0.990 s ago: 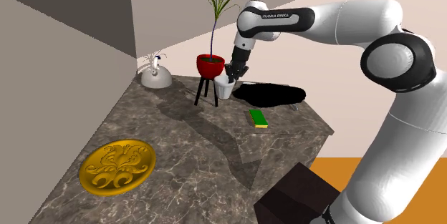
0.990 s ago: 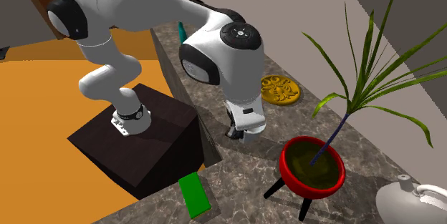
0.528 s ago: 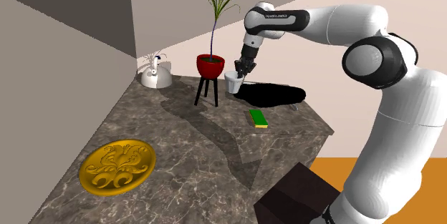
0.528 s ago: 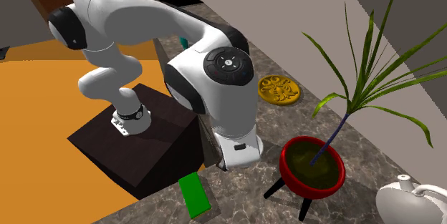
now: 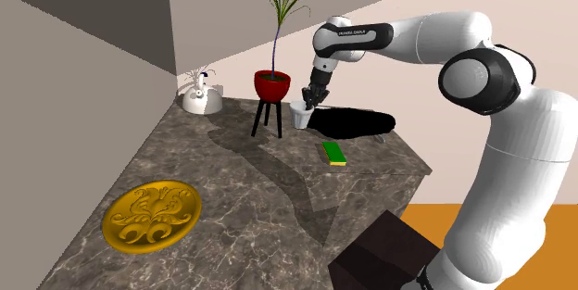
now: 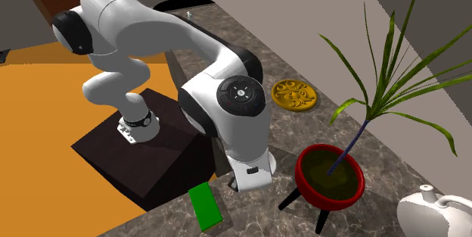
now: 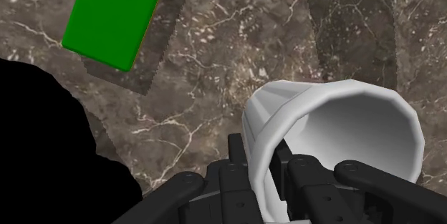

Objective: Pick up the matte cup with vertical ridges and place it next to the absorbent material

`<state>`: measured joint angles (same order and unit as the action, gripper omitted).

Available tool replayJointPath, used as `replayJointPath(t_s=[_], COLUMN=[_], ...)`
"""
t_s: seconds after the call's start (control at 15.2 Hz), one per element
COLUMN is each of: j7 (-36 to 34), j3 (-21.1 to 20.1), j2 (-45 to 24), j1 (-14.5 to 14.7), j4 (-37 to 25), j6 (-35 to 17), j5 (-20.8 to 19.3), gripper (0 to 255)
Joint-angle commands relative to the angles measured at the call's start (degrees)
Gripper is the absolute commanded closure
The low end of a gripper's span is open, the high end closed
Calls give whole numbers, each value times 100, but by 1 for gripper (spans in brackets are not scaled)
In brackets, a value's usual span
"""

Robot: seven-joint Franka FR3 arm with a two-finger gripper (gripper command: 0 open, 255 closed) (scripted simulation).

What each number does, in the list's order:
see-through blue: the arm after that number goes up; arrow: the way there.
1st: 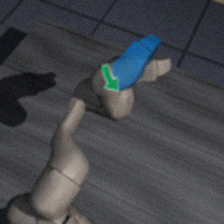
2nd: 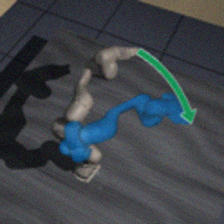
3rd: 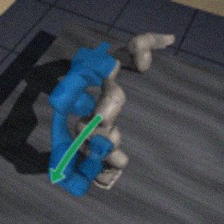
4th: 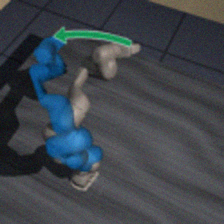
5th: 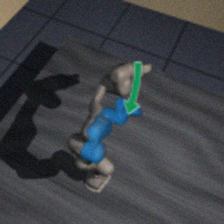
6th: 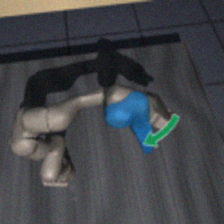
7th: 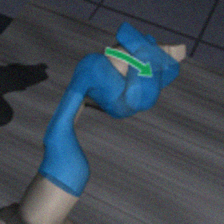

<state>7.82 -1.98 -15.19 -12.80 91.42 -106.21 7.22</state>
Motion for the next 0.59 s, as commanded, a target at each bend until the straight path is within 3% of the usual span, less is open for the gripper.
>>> replayJointPath(t_s=[0.0,0.53], j7=[24,92], j3=[1,-3], j2=[12,-112], j1=[-2,4], j4=[173,619], j6=[-164,-730], j5=[7,29], gripper=[255,255])
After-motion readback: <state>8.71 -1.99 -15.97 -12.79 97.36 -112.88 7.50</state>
